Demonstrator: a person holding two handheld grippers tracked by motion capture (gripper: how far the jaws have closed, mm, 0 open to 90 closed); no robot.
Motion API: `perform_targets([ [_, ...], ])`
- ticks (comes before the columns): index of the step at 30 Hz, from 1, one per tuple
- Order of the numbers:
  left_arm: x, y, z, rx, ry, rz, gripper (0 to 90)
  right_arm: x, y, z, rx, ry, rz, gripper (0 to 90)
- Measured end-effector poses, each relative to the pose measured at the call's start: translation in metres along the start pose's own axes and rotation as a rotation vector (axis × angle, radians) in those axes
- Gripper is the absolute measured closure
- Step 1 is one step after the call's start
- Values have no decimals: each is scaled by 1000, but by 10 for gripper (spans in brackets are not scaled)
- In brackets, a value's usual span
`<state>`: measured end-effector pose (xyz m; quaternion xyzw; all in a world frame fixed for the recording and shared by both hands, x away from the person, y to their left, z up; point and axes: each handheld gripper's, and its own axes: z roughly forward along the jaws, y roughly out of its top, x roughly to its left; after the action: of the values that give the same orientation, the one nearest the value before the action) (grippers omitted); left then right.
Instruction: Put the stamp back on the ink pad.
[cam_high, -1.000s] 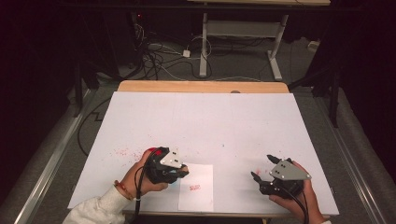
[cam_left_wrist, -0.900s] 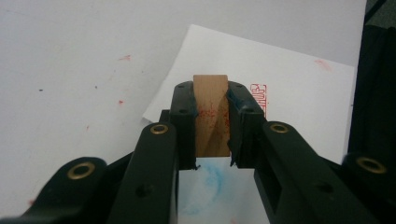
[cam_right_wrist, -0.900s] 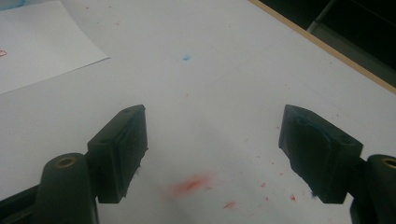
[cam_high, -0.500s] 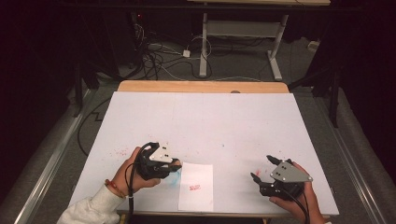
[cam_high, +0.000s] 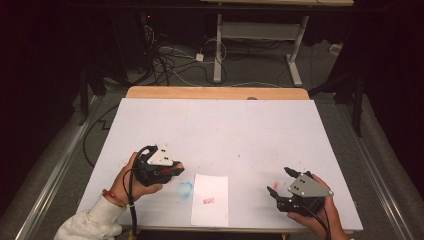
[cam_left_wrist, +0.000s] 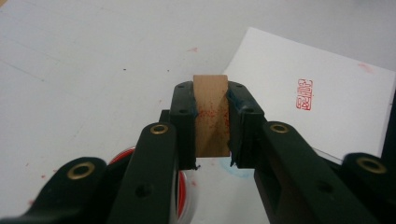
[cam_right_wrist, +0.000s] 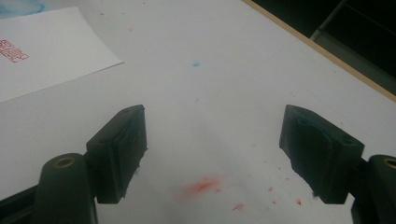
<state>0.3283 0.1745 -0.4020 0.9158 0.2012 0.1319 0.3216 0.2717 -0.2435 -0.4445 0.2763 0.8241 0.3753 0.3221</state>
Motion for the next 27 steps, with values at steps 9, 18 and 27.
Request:
perform_targets([
  [9, 13, -9, -1, 23, 27, -34, 734, 0, -1, 1, 7, 2, -3, 231],
  [18, 25, -20, 5, 72, 37, -76, 733, 0, -2, 2, 18, 6, -5, 232],
  [27, 39, -33, 19, 146, 25, -127, 732, 1, -3, 4, 38, 6, -17, 234],
])
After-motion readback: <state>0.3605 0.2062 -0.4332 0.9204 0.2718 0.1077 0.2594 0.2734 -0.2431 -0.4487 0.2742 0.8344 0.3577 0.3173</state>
